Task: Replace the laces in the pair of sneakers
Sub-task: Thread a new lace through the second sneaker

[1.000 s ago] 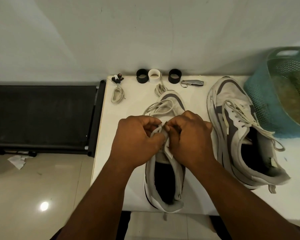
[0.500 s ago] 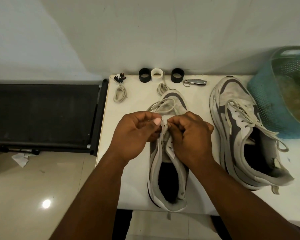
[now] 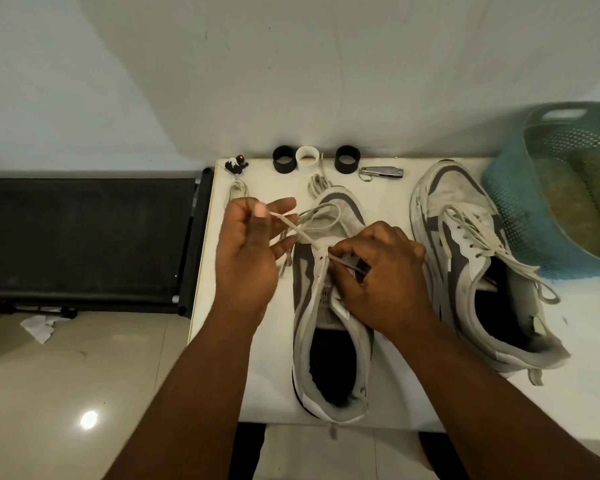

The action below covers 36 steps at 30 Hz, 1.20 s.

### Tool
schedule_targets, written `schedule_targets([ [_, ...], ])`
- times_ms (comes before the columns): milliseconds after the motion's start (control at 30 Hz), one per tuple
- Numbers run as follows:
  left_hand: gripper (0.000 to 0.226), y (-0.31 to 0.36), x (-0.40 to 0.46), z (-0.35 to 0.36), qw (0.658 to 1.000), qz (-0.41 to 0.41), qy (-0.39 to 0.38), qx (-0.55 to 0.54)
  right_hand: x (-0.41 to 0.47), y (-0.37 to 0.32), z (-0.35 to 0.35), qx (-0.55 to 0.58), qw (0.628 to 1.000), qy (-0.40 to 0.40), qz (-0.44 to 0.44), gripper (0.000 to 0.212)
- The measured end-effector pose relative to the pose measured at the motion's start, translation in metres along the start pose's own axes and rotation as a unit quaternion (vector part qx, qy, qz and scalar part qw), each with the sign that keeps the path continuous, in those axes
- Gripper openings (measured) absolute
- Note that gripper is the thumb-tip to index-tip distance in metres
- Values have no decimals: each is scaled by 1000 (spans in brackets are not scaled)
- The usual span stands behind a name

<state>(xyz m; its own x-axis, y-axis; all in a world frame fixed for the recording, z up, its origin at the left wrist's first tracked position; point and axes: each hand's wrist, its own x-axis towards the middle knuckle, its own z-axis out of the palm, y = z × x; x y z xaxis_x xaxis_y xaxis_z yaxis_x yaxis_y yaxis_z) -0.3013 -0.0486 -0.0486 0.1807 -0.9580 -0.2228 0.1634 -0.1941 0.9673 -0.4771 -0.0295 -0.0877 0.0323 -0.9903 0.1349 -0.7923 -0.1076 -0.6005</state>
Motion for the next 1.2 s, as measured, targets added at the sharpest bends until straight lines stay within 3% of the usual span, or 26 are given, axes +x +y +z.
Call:
schedule_targets([
  [67,21,8,-1,-3,992,-34,-24,-123,0,-1,1,-5,1000,4,-3,19],
  [100,22,7,0,-6,995,-25,-31,-88,-1,-1,1,-10,1000,7,-6,17],
  [167,19,1,2,-12,986,53,-65,144,-1,-1,1,-25,1000,8,-10,15],
  [233,13,-5,0,-14,919,121,-105,361,-1,-1,0,-40,999,1,-7,14],
  [333,19,-5,-2,-20,844,98,-127,511,0,-1,-1,-55,998,-8,-2,13],
  [400,29,-4,2,-27,824,73,-150,541,0,0,0,-44,999,-4,-2,12],
  [433,33,-2,3,-27,856,52,-159,489,-1,1,1,-36,999,2,-5,12],
  [467,34,2,3,-27,915,20,-155,373,-1,1,1,-28,1000,8,-8,12],
  [500,33,5,3,-25,970,-10,-141,199,-2,2,2,-19,1000,12,-10,15],
  [533,30,8,3,-23,990,-40,-135,4,-2,2,3,-10,1000,15,-10,20],
  [600,26,12,2,-19,939,-87,-168,-288,-2,3,3,4,1000,16,-9,30],
  [633,26,13,0,-17,922,-101,-170,-332,-2,4,3,6,1000,15,-9,33],
  [667,27,14,0,-17,934,-104,-156,-304,-3,4,3,5,1000,13,-8,34],
  [700,27,15,0,-17,968,-83,-128,-200,-2,5,3,3,1000,9,-7,35],
  [733,25,14,0,-18,993,-42,-104,-38,-2,5,2,-1,1000,6,-7,35],
  [767,22,12,0,-18,986,4,-92,138,-2,5,2,-5,1000,2,-6,35],
  [833,26,1,-2,-19,906,61,-112,403,-2,4,2,-12,1000,-2,-4,37],
  [900,30,-4,-3,-18,854,56,-120,503,-1,4,1,-13,1000,-3,-2,40],
  [967,37,-6,1,-20,823,45,-150,546,-1,4,0,-14,1000,-4,-4,41],
  [1000,38,-4,3,-21,829,36,-171,532,-2,5,0,-14,1000,-5,-3,42],
  [1033,38,0,3,-21,863,21,-181,471,-2,5,-1,-14,1000,-5,-2,43],
  [1100,33,8,1,-20,964,-17,-143,223,-3,5,0,-12,1000,-3,-2,44],
  [1133,29,12,0,-18,989,-36,-116,80,-3,5,0,-10,1000,0,-3,44],
  [1200,26,13,-1,-16,976,-67,-125,-162,-3,6,1,-7,1000,4,-8,44],
])
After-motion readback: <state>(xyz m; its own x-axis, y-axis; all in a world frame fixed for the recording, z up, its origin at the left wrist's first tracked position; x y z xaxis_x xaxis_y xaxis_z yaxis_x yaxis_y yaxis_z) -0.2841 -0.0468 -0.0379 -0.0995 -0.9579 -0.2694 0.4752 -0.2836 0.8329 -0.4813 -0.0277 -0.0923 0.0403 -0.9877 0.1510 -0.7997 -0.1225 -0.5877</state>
